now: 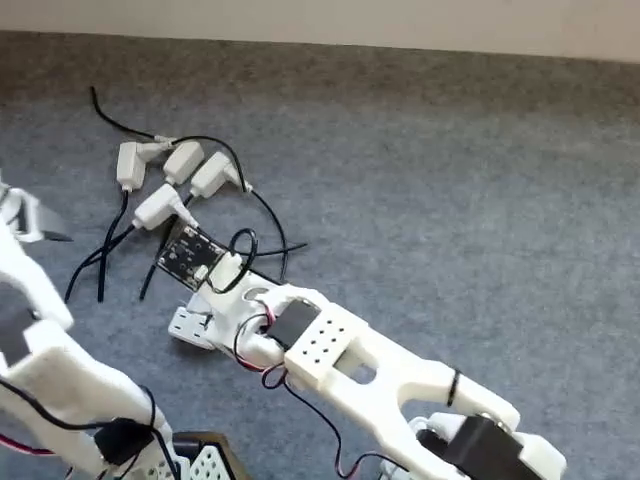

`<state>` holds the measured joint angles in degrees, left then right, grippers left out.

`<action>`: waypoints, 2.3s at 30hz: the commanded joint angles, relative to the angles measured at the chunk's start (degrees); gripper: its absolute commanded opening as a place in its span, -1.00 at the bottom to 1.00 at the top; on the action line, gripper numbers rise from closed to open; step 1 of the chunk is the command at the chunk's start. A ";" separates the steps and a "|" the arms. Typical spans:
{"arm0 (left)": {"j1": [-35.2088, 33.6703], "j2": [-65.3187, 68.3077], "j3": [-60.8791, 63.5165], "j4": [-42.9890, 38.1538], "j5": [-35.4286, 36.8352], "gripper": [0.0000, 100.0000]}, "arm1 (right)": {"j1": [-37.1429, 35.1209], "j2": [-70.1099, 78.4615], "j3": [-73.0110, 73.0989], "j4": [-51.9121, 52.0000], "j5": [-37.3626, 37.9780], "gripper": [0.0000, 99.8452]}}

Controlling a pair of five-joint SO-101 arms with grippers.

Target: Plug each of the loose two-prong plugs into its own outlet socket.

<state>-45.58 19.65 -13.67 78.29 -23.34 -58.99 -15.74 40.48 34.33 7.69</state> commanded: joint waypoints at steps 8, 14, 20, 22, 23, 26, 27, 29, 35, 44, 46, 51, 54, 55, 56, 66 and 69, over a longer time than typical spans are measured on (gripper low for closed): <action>14.20 -40.57 38.46 -11.16 -2.81 -0.37 | -1.01 2.51 -5.67 -2.51 -1.05 -0.99; 15.25 -58.77 56.57 -16.88 -2.81 -0.37 | 2.15 -4.09 -3.65 -2.59 -6.77 -0.99; 16.57 -69.41 65.19 -16.70 -0.97 -0.37 | 2.07 -5.23 -3.30 -2.59 -10.73 -0.99; 16.84 -72.40 65.98 -16.53 -0.62 -0.37 | 1.89 -5.23 -3.21 -2.59 -10.64 -0.99; 17.27 -73.89 66.07 -16.35 -0.62 -0.37 | 1.89 -5.23 -3.21 -2.51 -10.64 -0.99; 17.80 -78.11 65.89 -14.33 -0.18 -0.38 | 1.98 -5.14 -2.77 -2.42 -10.64 -0.99; 17.80 -79.60 65.89 -14.24 0.53 -0.38 | 1.98 -5.14 -1.89 -2.51 -10.55 -0.99; 17.89 -82.42 65.89 -13.98 0.97 -0.38 | 1.80 -5.14 -0.57 -2.59 -10.55 -0.99; 23.60 -86.46 69.41 -12.66 1.32 -0.38 | 1.71 -5.67 0.04 -2.68 -10.55 -0.99; 27.21 -87.43 75.03 -12.92 3.69 -0.38 | 1.27 -7.08 -0.04 -2.15 -10.81 -0.99; 27.21 -87.43 76.53 -13.10 3.69 -0.38 | 0.75 -8.84 -0.04 -0.84 -10.81 -0.99; 27.21 -87.43 82.07 -16.79 3.60 -0.38 | -0.22 -13.05 -0.13 1.27 -10.81 -0.99; 27.21 -87.43 83.03 -16.97 3.60 -0.38 | -0.22 -14.81 -0.13 2.07 -10.81 -0.99; 27.12 -87.52 82.95 -16.97 3.69 -0.38 | -0.13 -14.81 -0.13 2.51 -10.73 -0.99; 26.95 -87.52 82.42 -16.97 3.69 -0.38 | -0.04 -14.81 -0.13 2.59 -10.73 -0.99; 14.29 -87.52 72.40 -16.88 3.87 -0.38 | 0.13 -14.64 0.04 5.76 -10.55 -0.99; 9.01 -86.99 69.49 -17.05 3.87 -0.38 | 0.13 -14.64 -0.04 7.43 -10.55 -0.99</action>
<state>-30.55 -67.21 60.97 62.20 -20.00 -58.20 -28.22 41.19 40.84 -2.42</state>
